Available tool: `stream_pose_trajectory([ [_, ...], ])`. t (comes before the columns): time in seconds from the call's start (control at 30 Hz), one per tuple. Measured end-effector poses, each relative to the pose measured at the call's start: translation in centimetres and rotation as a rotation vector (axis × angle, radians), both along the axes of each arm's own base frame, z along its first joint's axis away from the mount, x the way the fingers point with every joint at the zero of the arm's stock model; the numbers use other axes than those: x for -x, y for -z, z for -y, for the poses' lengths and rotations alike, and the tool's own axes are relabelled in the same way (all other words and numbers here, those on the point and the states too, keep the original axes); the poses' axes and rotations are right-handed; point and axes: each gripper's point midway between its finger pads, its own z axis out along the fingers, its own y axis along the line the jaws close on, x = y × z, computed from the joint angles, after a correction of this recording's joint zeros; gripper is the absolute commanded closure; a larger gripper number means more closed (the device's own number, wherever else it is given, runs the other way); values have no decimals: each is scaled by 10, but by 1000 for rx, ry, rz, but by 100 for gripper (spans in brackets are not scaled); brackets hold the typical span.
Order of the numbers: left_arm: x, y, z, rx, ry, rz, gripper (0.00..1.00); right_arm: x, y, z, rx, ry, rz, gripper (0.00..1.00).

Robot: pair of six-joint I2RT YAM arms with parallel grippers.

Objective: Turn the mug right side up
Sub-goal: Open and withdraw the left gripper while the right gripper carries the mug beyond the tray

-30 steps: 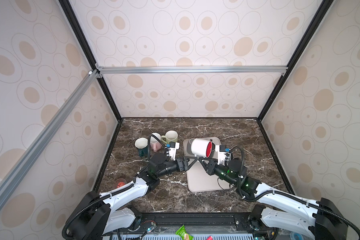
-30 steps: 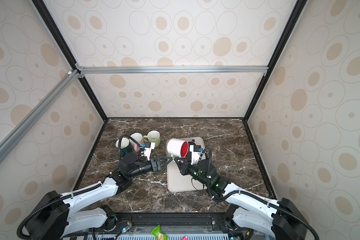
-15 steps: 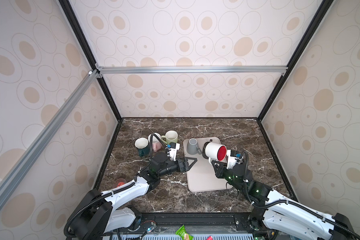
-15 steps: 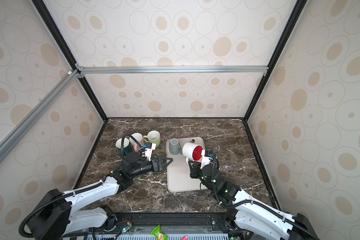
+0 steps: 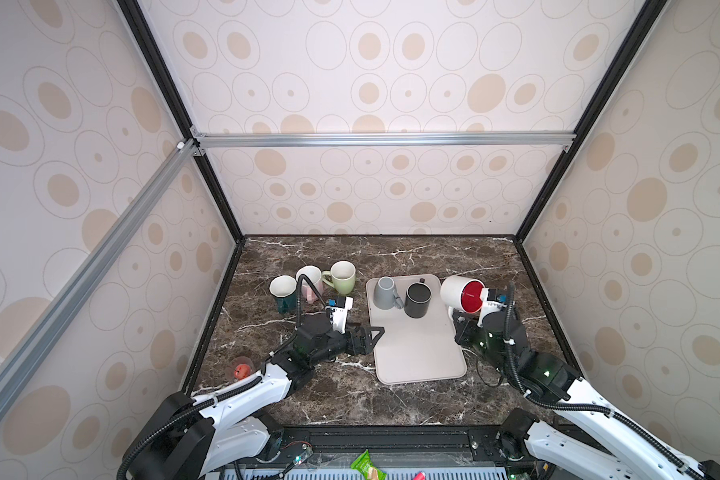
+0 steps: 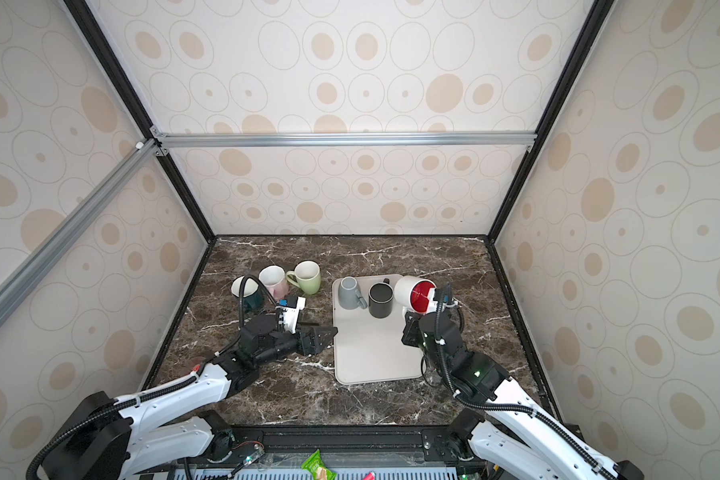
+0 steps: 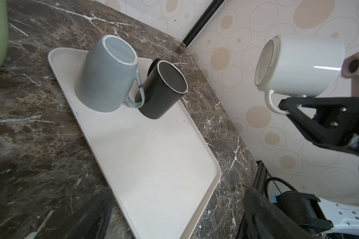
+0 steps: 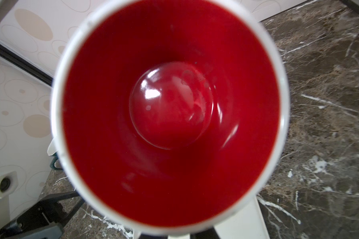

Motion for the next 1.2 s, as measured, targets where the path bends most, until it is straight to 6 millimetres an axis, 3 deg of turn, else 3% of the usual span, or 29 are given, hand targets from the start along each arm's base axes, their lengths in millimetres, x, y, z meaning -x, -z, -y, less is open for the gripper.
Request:
stream_pose_trajectory([
  [0.27,0,13,-17,-42,-52,105,2,-32,-10,30,41,76,-89,100],
  [0.47,1,17,-27,-52,-90,132,2,-64,-4,58,65,144,-182,100],
  [0.6,1,19,-30,-56,-104,135,2,-83,14,84,85,212,-254,100],
  [0.77,-1,20,-34,-61,-129,141,2,-98,49,105,106,268,-359,100],
  [0.97,-4,20,-37,-66,-151,147,2,-123,85,107,121,267,-460,100],
  [1.2,-6,24,-41,-92,-173,159,2,-162,112,107,180,253,-523,100],
])
